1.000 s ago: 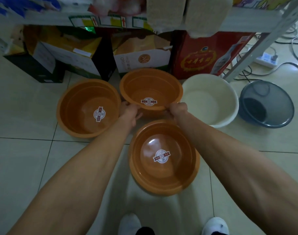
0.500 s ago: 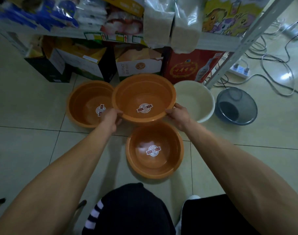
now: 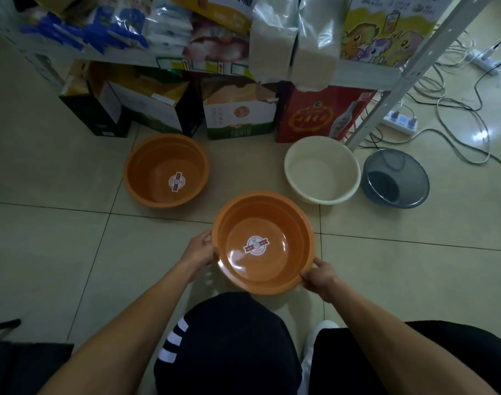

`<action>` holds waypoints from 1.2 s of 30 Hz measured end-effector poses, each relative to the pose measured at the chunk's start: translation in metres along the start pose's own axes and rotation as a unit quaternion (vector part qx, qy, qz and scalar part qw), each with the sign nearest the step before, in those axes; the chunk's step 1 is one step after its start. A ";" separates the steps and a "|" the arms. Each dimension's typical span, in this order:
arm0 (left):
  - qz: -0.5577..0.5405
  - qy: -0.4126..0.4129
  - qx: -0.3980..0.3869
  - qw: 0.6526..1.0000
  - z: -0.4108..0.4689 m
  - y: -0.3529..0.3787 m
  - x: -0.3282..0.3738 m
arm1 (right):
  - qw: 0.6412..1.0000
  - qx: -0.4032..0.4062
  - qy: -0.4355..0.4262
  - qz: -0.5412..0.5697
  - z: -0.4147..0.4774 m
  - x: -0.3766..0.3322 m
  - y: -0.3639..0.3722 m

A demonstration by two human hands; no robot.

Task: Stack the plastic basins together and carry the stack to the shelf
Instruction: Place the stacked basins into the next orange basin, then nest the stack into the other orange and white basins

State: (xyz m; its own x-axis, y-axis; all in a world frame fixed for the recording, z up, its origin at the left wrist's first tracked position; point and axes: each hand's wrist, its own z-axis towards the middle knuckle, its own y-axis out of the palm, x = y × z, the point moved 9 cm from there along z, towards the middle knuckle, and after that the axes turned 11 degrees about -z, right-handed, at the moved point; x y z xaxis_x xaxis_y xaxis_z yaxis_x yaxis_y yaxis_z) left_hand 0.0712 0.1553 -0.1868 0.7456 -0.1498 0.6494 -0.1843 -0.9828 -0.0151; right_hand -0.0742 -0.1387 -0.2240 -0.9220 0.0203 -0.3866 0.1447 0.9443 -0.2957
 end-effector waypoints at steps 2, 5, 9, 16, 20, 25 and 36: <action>0.023 0.006 -0.024 0.999 0.000 0.010 -0.004 | 1.000 0.011 0.015 -0.016 0.008 0.012 0.003; 0.071 -0.003 -0.080 0.994 0.005 0.029 -0.006 | 0.982 0.061 -0.019 -0.177 0.017 0.006 0.004; 0.105 -0.009 -0.100 0.989 0.024 0.037 -0.007 | 0.975 0.003 -0.039 -0.218 0.022 -0.007 0.034; 0.153 0.047 -0.102 0.982 0.047 0.045 0.013 | 0.973 0.028 -0.113 -0.198 0.063 -0.029 0.051; 0.155 0.068 -0.110 0.979 0.059 0.046 0.030 | 0.966 0.045 -0.078 -0.242 0.126 -0.020 0.048; 0.101 -0.009 0.066 0.993 0.120 -0.018 0.010 | 0.956 0.053 -0.052 -0.283 0.138 -0.041 0.046; -0.421 -0.064 0.226 0.876 0.154 -0.123 0.016 | 0.889 0.132 -0.169 -0.405 0.078 -0.162 0.132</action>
State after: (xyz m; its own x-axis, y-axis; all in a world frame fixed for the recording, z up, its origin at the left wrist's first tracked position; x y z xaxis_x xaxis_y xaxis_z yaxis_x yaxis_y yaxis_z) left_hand 0.2043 0.2575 -0.2918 0.5663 0.6667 0.4845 0.7168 -0.6886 0.1097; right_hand 0.1225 -0.0434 -0.2689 -0.6080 -0.7731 -0.1806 -0.3976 0.4934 -0.7736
